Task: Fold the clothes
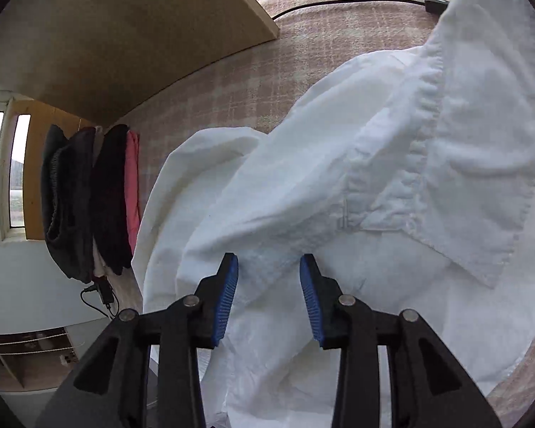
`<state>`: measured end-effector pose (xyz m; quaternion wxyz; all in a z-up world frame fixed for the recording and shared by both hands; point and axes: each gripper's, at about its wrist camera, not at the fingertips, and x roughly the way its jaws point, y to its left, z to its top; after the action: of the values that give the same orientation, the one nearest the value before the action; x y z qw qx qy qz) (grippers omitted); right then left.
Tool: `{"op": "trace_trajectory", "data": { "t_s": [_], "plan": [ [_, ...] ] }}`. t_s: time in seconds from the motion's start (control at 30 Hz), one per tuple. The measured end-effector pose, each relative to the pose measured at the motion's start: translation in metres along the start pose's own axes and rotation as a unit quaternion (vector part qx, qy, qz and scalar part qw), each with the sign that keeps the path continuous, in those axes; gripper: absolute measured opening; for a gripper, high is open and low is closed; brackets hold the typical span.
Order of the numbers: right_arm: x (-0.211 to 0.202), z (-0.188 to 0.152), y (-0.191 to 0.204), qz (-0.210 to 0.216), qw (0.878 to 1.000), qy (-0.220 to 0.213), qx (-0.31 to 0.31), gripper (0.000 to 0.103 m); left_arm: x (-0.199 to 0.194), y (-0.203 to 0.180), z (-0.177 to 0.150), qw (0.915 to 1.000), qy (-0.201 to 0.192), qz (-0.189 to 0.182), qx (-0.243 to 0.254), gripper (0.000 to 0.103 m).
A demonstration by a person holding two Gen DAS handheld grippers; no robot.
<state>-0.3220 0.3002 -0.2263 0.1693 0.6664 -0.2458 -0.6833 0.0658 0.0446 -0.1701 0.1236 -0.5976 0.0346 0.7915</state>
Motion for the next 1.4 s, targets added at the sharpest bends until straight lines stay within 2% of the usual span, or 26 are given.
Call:
{"op": "trace_trajectory", "data": {
  "t_s": [0.13, 0.27, 0.37, 0.4, 0.43, 0.47, 0.5, 0.63, 0.77, 0.9, 1.1, 1.23, 1.3, 1.33, 1.37, 1.4],
  "plan": [
    [0.005, -0.005, 0.011, 0.013, 1.000, -0.002, -0.001, 0.036, 0.002, 0.001, 0.003, 1.0000, -0.001, -0.006, 0.005, 0.001],
    [0.020, -0.010, 0.005, 0.023, 0.999, 0.026, 0.040, 0.036, 0.002, 0.004, 0.005, 1.0000, -0.002, -0.006, 0.007, 0.001],
    [0.023, -0.018, 0.003, 0.034, 0.998, 0.022, 0.046, 0.036, 0.002, 0.005, 0.005, 0.9999, -0.001, -0.008, 0.010, 0.001],
    [0.023, -0.018, 0.005, 0.032, 0.999, 0.010, 0.037, 0.035, 0.002, 0.005, 0.005, 0.9999, 0.000, -0.007, 0.012, 0.001],
    [0.020, -0.016, 0.009, 0.028, 0.999, -0.005, 0.023, 0.031, 0.002, 0.006, 0.005, 0.9999, 0.001, -0.006, 0.012, 0.001],
    [0.015, -0.014, 0.016, 0.019, 1.000, -0.017, 0.001, 0.011, 0.002, 0.006, 0.005, 0.9999, 0.002, -0.005, 0.012, 0.001],
    [0.010, -0.013, 0.023, 0.010, 0.999, -0.029, -0.020, 0.004, 0.002, 0.007, 0.005, 0.9999, 0.002, -0.004, 0.012, 0.001],
    [-0.015, -0.005, 0.050, -0.027, 0.991, -0.073, -0.107, 0.004, -0.015, 0.006, 0.009, 0.9997, -0.021, -0.008, 0.005, 0.001],
    [-0.057, 0.007, 0.066, -0.064, 0.979, -0.102, -0.166, 0.004, -0.048, -0.016, 0.018, 0.9965, -0.058, -0.055, 0.020, 0.001],
    [-0.100, 0.014, 0.057, -0.116, 0.965, -0.119, -0.205, 0.004, -0.055, -0.067, 0.032, 0.9872, -0.068, -0.122, 0.077, 0.001],
    [-0.108, 0.007, 0.008, -0.228, 0.940, -0.091, -0.238, 0.004, -0.020, -0.156, 0.054, 0.9641, -0.034, -0.210, 0.159, 0.001],
    [-0.098, 0.012, -0.035, -0.253, 0.940, -0.085, -0.215, 0.004, 0.002, -0.212, 0.068, 0.9422, -0.017, -0.276, 0.189, 0.000],
    [-0.092, 0.014, -0.056, -0.265, 0.939, -0.082, -0.203, 0.005, 0.013, -0.229, 0.073, 0.9333, 0.003, -0.307, 0.187, 0.006],
    [-0.089, 0.014, -0.066, -0.270, 0.940, -0.076, -0.196, 0.007, 0.014, -0.233, 0.073, 0.9360, 0.009, -0.296, 0.190, 0.006],
    [-0.085, 0.014, -0.074, -0.271, 0.942, -0.062, -0.187, 0.014, 0.013, -0.234, 0.071, 0.9388, 0.012, -0.286, 0.191, 0.007],
    [-0.083, 0.013, -0.081, -0.271, 0.945, -0.050, -0.178, 0.018, 0.007, -0.227, 0.067, 0.9416, 0.009, -0.280, 0.186, 0.011]
  ]
}}
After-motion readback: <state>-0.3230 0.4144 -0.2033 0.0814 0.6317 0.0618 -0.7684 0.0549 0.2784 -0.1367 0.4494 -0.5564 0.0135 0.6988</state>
